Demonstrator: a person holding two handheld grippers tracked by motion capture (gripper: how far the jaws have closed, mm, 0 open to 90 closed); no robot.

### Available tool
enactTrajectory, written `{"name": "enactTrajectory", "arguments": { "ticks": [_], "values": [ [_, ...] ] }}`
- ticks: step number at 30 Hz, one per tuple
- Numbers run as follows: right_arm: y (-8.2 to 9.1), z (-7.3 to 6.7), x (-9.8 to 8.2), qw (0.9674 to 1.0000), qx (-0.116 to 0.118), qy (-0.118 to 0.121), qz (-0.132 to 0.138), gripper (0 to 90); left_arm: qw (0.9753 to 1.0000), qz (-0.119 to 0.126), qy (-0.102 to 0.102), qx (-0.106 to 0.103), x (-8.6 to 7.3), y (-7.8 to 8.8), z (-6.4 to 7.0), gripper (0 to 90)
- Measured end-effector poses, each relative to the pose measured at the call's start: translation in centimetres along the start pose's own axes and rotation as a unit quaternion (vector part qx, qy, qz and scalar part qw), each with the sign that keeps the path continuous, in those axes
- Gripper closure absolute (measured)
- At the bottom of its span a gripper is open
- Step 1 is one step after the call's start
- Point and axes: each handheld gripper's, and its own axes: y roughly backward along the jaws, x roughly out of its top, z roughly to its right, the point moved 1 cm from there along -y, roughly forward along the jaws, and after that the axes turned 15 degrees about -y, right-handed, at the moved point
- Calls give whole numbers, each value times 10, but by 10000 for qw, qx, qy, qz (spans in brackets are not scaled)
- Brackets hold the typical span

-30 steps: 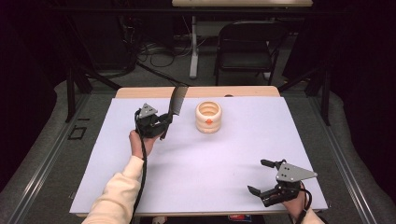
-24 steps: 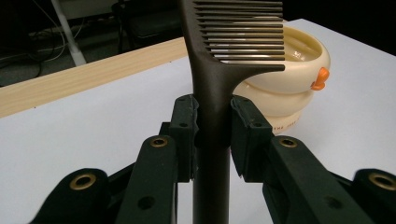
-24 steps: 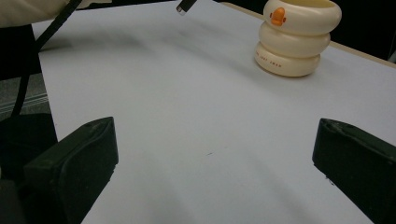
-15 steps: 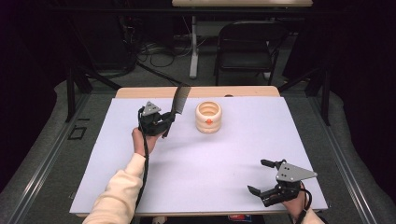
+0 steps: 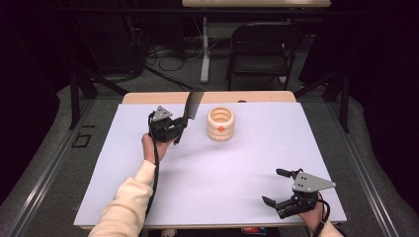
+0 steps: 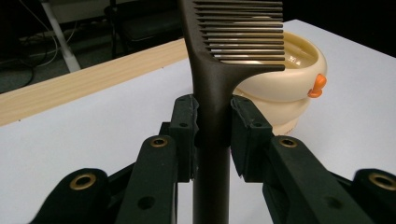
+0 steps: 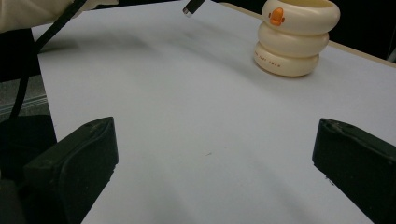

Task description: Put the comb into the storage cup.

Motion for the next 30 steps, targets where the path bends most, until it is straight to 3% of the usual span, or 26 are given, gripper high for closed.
{"name": "enactTrajectory", "arguments": {
  "ticks": [30],
  "values": [
    [0,1,0,10000,-8,13,14,0,9997,222,-52,-36,26,-6,-2,725]
  ]
}}
